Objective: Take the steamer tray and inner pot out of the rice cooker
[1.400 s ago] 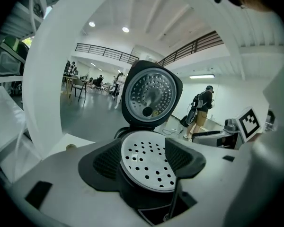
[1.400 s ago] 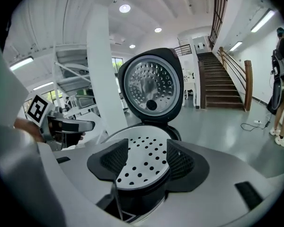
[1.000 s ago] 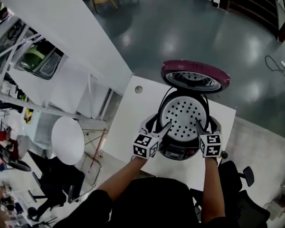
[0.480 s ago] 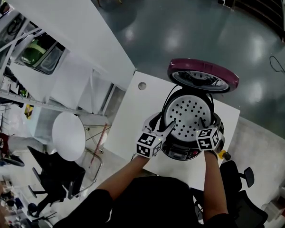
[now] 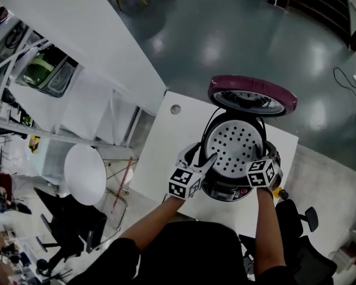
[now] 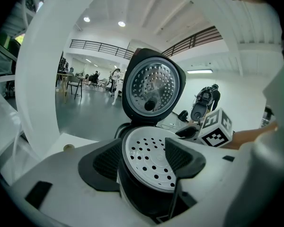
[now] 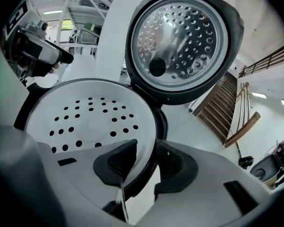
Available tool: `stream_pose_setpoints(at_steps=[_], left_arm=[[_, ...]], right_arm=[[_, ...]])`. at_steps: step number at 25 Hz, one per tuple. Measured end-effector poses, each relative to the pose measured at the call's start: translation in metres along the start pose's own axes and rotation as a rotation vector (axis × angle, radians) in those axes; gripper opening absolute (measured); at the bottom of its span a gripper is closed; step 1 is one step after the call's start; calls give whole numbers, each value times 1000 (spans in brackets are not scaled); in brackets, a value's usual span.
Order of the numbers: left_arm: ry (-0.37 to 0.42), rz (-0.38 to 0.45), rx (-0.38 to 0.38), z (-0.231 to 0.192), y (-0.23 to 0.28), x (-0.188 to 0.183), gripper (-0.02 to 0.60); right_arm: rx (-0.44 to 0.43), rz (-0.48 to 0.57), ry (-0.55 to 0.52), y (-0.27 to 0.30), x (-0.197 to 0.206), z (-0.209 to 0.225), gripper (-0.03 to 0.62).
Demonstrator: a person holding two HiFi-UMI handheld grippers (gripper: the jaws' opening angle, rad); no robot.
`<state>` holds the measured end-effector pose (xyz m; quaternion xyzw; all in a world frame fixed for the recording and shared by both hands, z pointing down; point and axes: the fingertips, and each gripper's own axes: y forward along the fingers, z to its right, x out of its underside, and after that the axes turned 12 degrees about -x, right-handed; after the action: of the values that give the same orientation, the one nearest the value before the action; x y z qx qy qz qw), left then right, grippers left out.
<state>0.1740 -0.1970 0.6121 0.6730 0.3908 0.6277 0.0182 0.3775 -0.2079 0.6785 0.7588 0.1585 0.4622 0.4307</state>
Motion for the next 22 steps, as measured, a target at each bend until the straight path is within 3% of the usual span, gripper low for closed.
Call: stream_pose_setpoints(at_steps=[12, 22], left_arm=[[-11, -1, -23, -9, -12, 3, 265], [-15, -5, -21, -3, -22, 9, 265]], right_arm=[[-56, 42, 65, -7, -7, 2, 104], [-35, 89, 83, -17, -16, 8, 81]])
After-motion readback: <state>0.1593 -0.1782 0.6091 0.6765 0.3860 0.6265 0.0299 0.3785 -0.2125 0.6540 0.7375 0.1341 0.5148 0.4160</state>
